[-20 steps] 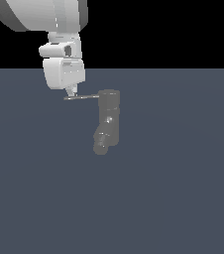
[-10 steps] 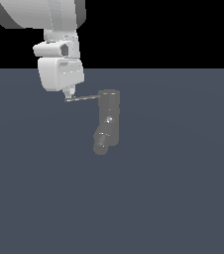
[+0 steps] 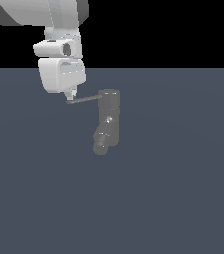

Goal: Turn on the faucet by rotating a designated handle.

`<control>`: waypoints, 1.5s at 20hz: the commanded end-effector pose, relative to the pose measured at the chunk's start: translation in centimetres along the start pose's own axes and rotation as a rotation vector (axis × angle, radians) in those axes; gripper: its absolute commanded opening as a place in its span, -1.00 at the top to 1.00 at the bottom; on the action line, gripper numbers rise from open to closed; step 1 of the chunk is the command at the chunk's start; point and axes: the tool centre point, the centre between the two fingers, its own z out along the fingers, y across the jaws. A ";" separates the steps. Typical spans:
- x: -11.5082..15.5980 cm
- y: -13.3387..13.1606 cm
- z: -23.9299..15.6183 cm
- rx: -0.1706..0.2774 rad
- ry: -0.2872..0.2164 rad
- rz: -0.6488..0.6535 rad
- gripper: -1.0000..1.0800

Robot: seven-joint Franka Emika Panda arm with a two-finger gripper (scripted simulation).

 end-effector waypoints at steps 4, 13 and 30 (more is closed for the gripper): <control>1.6 1.2 0.0 -0.002 0.003 0.006 1.00; 3.5 3.2 0.0 -0.002 0.003 0.004 1.00; 7.6 5.2 -0.1 -0.002 0.001 -0.002 1.00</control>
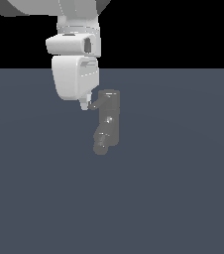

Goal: Turn on the faucet by rotating a designated handle.

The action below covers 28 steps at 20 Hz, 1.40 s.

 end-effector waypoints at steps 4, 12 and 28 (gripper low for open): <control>3.5 -0.1 0.0 0.000 0.001 0.013 1.00; 7.9 -0.1 -0.1 0.000 0.002 0.014 1.00; 11.8 -3.2 0.0 -0.001 0.002 -0.003 1.00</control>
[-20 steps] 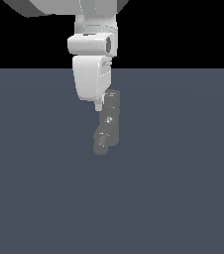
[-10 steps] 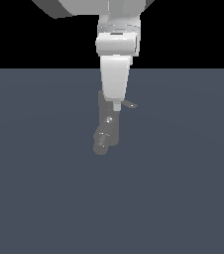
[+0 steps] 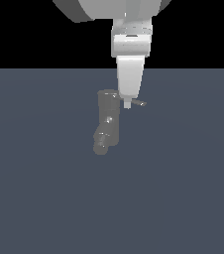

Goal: Turn on the faucet by rotating a designated handle.

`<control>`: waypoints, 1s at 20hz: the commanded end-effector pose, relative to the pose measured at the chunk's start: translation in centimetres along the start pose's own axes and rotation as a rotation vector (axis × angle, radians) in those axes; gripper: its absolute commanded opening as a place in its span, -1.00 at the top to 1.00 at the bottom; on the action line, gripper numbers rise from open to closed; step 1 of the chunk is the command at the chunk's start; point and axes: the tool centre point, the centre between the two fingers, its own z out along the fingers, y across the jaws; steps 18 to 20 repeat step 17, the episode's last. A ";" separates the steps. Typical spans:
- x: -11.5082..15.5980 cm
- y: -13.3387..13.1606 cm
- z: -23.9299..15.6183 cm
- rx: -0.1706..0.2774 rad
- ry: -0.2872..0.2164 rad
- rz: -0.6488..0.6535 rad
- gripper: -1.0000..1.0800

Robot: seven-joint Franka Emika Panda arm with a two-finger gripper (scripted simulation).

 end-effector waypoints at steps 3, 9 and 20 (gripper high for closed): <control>2.0 -1.7 0.0 0.005 0.000 0.011 1.00; 4.0 -3.4 0.0 0.005 0.000 0.018 1.00; 6.3 -5.4 -0.1 0.005 0.000 0.025 1.00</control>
